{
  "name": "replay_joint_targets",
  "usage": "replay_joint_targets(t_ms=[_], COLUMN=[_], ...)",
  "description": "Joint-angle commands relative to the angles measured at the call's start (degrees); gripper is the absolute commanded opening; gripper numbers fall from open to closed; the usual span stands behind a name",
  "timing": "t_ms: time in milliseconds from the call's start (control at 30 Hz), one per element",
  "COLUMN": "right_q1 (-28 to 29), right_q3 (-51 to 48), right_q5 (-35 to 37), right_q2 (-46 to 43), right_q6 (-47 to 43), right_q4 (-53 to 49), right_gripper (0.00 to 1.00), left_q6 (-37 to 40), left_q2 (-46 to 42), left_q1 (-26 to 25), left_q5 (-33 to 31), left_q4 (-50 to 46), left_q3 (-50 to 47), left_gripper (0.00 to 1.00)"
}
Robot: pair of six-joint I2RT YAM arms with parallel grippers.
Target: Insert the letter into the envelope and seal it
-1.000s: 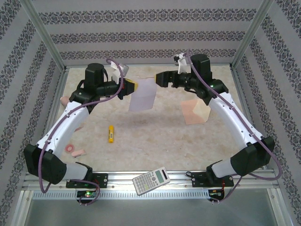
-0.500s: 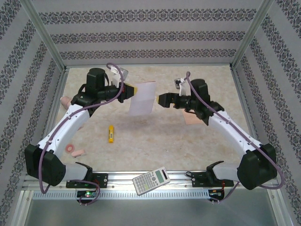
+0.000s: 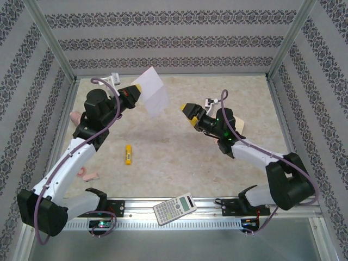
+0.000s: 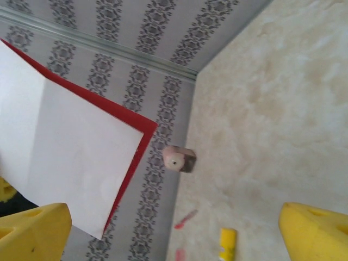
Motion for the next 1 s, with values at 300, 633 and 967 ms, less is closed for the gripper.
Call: replay_joint_targets(t_ms=[300,633,967], right_q1=[7.08,8.94,10.01], right_q3=[8.06,14.03,18.52], right_q5=[4.06,3.75,2.51], right_q2=[15.59,23.33,27.76], right_q6=[9.11,11.97,14.83], right_q4=[24.82,32.16,38.07], right_gripper=[0.98,0.97,0.94], left_q6=[-17.38,-20.71,-20.42], left_q2=[-5.24,-5.38,-5.72], left_q1=[-1.08,-1.06,-1.12], left_q5=[-9.83,-9.38,-9.24], left_q4=[8.33,11.69,11.51], left_q3=[-5.37,-7.91,-8.03], left_gripper=[0.00,0.00,0.00])
